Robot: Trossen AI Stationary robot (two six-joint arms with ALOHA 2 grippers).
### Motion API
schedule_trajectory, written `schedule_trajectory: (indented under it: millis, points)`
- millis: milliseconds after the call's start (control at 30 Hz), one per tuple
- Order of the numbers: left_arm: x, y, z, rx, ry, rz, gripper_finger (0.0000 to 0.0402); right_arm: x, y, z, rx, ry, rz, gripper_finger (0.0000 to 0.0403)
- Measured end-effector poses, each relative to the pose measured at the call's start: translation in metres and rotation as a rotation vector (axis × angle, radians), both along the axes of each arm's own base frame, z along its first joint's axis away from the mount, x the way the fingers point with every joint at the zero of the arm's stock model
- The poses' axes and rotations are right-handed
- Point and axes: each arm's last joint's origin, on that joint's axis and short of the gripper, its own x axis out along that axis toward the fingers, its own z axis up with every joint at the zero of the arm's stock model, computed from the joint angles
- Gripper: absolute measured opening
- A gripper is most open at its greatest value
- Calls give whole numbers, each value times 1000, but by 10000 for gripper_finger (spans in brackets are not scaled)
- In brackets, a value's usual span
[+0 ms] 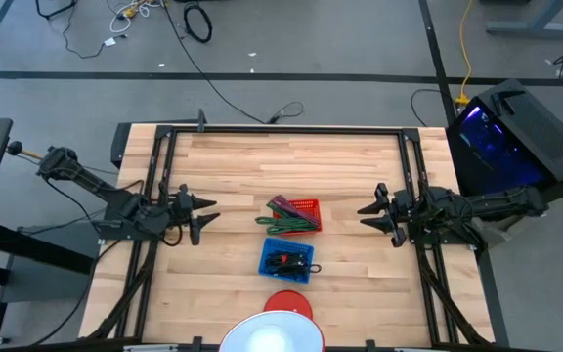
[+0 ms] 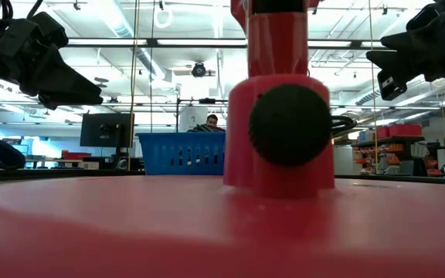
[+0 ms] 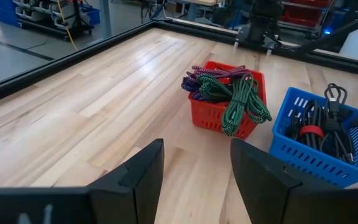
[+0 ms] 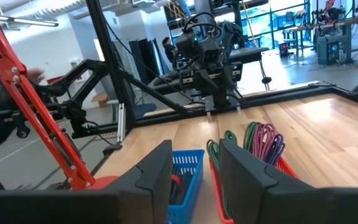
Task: Pick & Place USB Port
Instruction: Return to Home Position
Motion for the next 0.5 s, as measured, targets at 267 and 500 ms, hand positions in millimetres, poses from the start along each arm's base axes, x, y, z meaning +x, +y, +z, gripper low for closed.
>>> schedule_trajectory:
  millis: [267, 500]
  points:
    - [0, 0, 0, -1, -2, 0, 190, 0, 0, 0, 0, 0, 0, 133]
    - [-3, 9, -16, -13, -24, 54, 190, -5, -1, 4, 1, -41, -1, 133]
